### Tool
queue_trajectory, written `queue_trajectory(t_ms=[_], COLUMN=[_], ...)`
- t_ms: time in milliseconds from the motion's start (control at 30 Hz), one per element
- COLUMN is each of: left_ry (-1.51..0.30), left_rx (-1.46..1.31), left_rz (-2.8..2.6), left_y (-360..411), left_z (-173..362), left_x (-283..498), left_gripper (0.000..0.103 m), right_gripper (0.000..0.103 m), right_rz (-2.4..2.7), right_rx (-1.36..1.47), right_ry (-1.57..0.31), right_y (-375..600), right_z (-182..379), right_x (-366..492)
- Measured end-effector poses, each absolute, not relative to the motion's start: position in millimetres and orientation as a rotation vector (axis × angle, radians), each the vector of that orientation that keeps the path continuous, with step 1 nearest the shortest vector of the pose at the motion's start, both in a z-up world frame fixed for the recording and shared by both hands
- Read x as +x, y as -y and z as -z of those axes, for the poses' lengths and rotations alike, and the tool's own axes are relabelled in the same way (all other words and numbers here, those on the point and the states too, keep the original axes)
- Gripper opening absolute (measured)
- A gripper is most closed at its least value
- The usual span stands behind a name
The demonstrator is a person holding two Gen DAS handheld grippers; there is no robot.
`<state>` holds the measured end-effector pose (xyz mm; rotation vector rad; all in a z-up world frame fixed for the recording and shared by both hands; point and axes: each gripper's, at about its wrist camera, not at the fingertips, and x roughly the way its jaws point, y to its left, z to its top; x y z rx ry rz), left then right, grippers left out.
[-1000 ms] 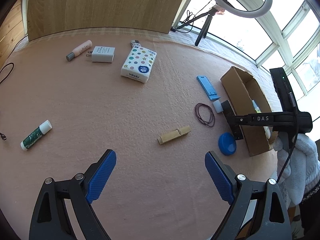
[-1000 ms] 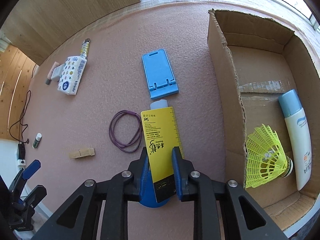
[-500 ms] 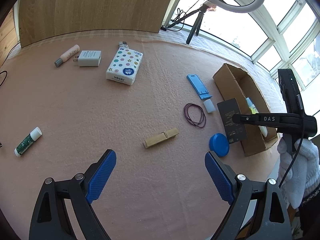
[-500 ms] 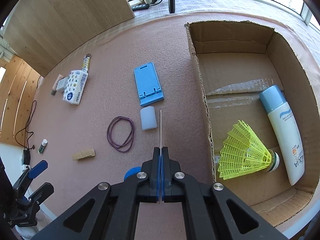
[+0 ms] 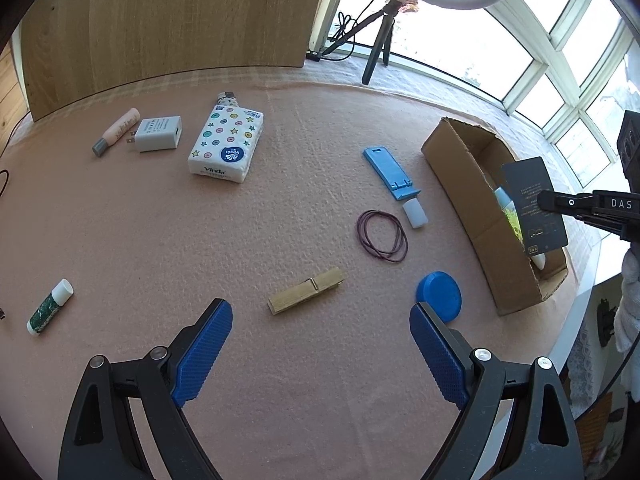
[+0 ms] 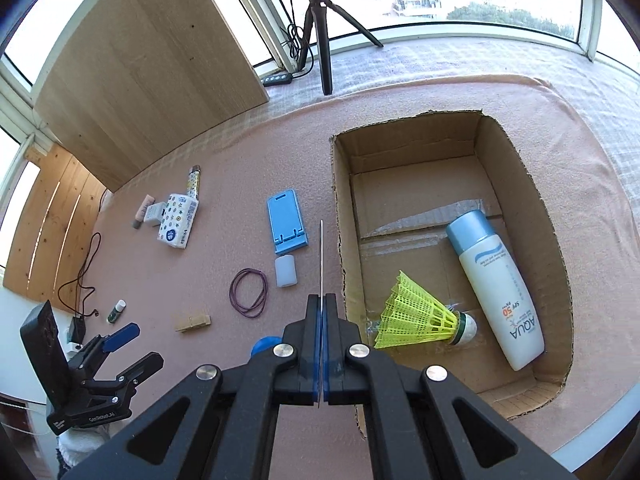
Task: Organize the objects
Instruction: 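Lift the card with the right gripper and carry it over the box, then lower the card into the box and open the right gripper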
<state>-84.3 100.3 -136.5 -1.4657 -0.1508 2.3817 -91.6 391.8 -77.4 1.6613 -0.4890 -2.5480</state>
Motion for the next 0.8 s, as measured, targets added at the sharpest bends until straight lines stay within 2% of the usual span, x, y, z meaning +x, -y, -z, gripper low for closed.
queue_trajectory(t_ms=[267, 700, 733, 800], left_ry=[0.121, 0.101, 0.1, 0.1], left_rx=[-1.472, -1.472, -1.473, -1.474], left_rz=[-2.384, -2.389, -2.388, -2.387], left_y=[-115.4, -122.8, -122.8, -121.9], left_z=[138.0, 139.9, 140.1, 140.5], left_x=[-90.5, -92.2, -92.4, -92.8], left_gripper=[0.092, 0.092, 0.092, 0.092], right_gripper=[0.001, 0.001, 0.004, 0.033], right_rz=[2.64, 2.674, 2.677, 2.697], right_rx=[1.659, 1.671, 1.677, 1.72], right_ry=[0.507, 0.457, 0.432, 0.369], right_y=[-438.6, -455.0, -453.5, -449.3], right_z=[71.1, 79.0, 78.3, 78.5], right_x=[-101.3, -118.0, -119.2, -121.2])
